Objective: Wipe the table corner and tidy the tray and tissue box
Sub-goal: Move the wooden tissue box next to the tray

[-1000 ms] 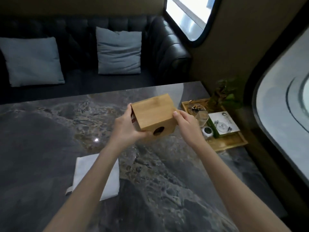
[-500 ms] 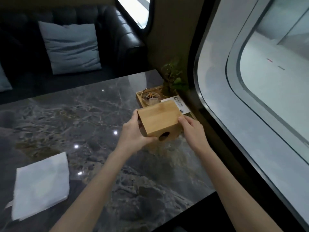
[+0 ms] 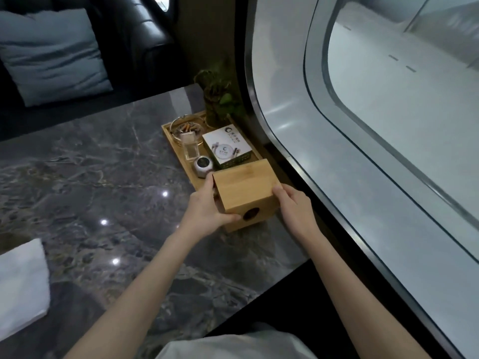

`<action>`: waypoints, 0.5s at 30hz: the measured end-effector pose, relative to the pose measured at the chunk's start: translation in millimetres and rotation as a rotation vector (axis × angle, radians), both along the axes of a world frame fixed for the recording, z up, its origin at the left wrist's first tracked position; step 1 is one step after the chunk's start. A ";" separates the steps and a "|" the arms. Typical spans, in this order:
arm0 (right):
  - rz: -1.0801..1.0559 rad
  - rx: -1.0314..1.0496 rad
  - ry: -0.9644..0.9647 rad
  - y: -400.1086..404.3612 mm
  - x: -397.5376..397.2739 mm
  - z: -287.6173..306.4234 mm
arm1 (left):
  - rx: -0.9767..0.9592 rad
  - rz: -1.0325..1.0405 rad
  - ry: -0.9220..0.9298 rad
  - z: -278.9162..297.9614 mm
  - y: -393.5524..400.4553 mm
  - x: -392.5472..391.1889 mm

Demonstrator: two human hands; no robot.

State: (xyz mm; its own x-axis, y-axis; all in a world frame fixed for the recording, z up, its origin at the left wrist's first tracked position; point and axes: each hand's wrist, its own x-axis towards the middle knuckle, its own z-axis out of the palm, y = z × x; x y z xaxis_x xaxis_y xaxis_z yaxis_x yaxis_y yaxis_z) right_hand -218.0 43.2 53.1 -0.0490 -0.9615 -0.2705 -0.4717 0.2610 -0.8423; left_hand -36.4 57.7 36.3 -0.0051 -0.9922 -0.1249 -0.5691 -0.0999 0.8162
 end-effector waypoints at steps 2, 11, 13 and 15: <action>0.004 0.020 -0.012 2.2 -7.6 -8.4 | 0.008 -0.009 -0.009 -6.9 0.9 -7.4; -0.108 0.035 -0.117 24.1 -22.7 -35.6 | 0.057 -0.061 0.042 -27.7 7.6 -22.1; -0.128 0.028 -0.124 26.3 -24.1 -38.3 | 0.058 -0.074 0.055 -28.9 8.3 -23.7; -0.143 0.016 -0.123 27.2 -24.6 -41.1 | 0.067 -0.080 0.064 -31.9 7.9 -24.0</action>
State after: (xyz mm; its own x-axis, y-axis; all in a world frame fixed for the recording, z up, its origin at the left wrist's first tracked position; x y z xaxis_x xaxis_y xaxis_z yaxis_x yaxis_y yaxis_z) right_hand -242.6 70.4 12.0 -0.1504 -0.9426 -0.2982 -0.3223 0.3319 -0.8865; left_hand -60.4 65.5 4.4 -0.0940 -0.9776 -0.1882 -0.5245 -0.1120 0.8440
